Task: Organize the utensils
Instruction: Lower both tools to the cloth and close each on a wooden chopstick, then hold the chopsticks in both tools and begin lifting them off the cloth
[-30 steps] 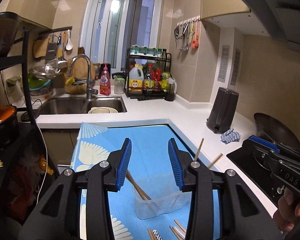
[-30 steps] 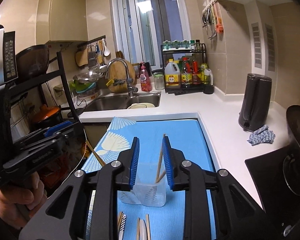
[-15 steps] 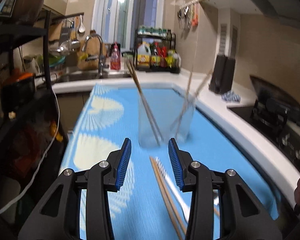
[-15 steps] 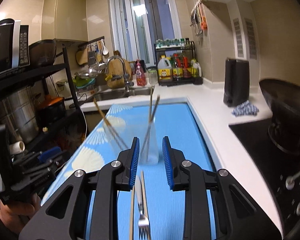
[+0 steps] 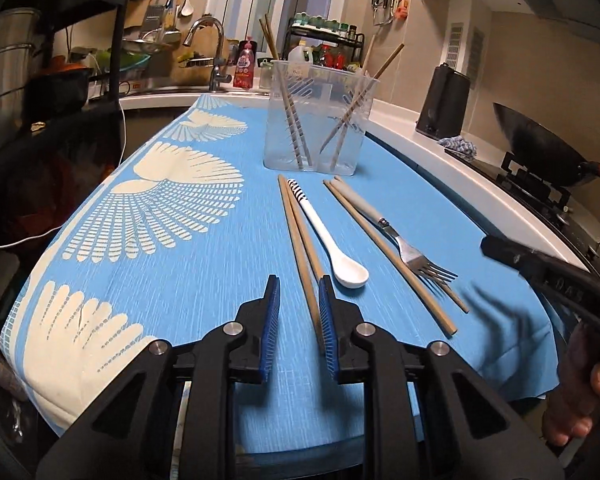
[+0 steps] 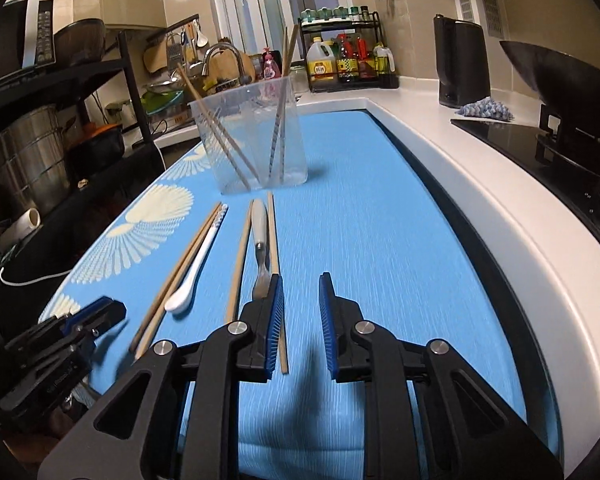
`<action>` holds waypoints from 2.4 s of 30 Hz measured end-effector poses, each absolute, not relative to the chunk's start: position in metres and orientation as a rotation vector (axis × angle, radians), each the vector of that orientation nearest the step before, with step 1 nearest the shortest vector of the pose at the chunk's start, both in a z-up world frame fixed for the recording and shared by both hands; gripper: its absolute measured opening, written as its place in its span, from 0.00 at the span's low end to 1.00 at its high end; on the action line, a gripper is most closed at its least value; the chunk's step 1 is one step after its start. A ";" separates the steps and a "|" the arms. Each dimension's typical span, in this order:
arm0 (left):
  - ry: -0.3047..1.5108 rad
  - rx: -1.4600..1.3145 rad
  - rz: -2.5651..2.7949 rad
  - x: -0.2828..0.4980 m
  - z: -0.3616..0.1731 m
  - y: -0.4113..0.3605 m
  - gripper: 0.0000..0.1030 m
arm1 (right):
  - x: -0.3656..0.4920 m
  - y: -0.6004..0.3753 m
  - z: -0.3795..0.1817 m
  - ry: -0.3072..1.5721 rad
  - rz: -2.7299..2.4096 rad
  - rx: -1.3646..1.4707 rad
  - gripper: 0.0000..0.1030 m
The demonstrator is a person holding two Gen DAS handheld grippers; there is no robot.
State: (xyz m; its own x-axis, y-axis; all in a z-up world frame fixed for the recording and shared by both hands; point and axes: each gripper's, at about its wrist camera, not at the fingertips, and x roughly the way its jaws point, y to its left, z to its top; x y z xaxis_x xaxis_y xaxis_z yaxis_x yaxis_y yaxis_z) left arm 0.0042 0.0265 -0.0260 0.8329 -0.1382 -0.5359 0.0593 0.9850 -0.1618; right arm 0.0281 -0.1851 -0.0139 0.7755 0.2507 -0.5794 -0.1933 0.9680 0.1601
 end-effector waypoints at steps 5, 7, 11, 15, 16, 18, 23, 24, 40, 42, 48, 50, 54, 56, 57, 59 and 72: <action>0.588 -0.146 -0.111 0.007 -0.031 0.024 0.18 | 0.026 -0.178 -0.027 0.676 0.269 0.078 0.20; 0.598 -0.145 -0.120 0.007 -0.034 0.022 0.16 | 0.026 -0.173 -0.030 0.683 0.278 0.057 0.20; 0.607 -0.130 -0.124 0.007 -0.039 0.016 0.16 | 0.028 -0.169 -0.036 0.711 0.276 0.037 0.19; 0.615 -0.113 -0.111 0.006 -0.042 0.014 0.16 | 0.031 -0.170 -0.040 0.729 0.270 0.038 0.20; 0.619 -0.114 -0.110 0.006 -0.043 0.014 0.16 | 0.032 -0.169 -0.042 0.735 0.271 0.035 0.20; 0.627 -0.111 -0.106 0.007 -0.045 0.014 0.15 | 0.032 -0.167 -0.044 0.742 0.270 0.025 0.20; 0.632 -0.100 -0.099 0.009 -0.046 0.012 0.15 | 0.033 -0.167 -0.045 0.742 0.266 0.023 0.18; 0.634 -0.095 -0.098 0.009 -0.047 0.011 0.16 | 0.033 -0.167 -0.045 0.741 0.263 0.023 0.18; 0.624 -0.032 -0.046 0.010 -0.048 0.016 0.06 | 0.038 -0.183 -0.043 0.716 0.175 0.056 0.04; 0.618 -0.048 -0.044 0.008 -0.049 0.022 0.05 | 0.039 -0.187 -0.044 0.720 0.164 0.063 0.04; 0.605 -0.060 -0.049 0.005 -0.049 0.027 0.06 | 0.042 -0.191 -0.047 0.727 0.159 0.078 0.06; 0.603 -0.059 -0.044 0.006 -0.049 0.026 0.06 | 0.044 -0.190 -0.047 0.726 0.161 0.079 0.06; 0.597 -0.053 -0.045 0.007 -0.050 0.023 0.06 | 0.047 -0.188 -0.048 0.727 0.167 0.077 0.08; 0.592 -0.046 -0.041 0.008 -0.050 0.021 0.06 | 0.048 -0.188 -0.048 0.727 0.169 0.077 0.08; 0.590 -0.043 -0.041 0.009 -0.050 0.021 0.06 | 0.048 -0.188 -0.048 0.726 0.169 0.075 0.08; 0.588 -0.048 -0.042 0.010 -0.050 0.021 0.06 | 0.048 -0.187 -0.048 0.726 0.166 0.070 0.08; 0.595 -0.085 -0.031 0.012 -0.049 0.035 0.05 | 0.049 -0.188 -0.047 0.729 0.139 0.063 0.05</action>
State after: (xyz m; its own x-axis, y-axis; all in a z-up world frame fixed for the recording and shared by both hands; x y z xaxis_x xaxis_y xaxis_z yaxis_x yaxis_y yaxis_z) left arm 0.0119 0.0352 -0.0490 0.8280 -0.0534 -0.5582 0.0043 0.9960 -0.0889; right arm 0.0488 -0.1880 -0.0474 0.7372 0.1487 -0.6591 -0.1052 0.9888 0.1055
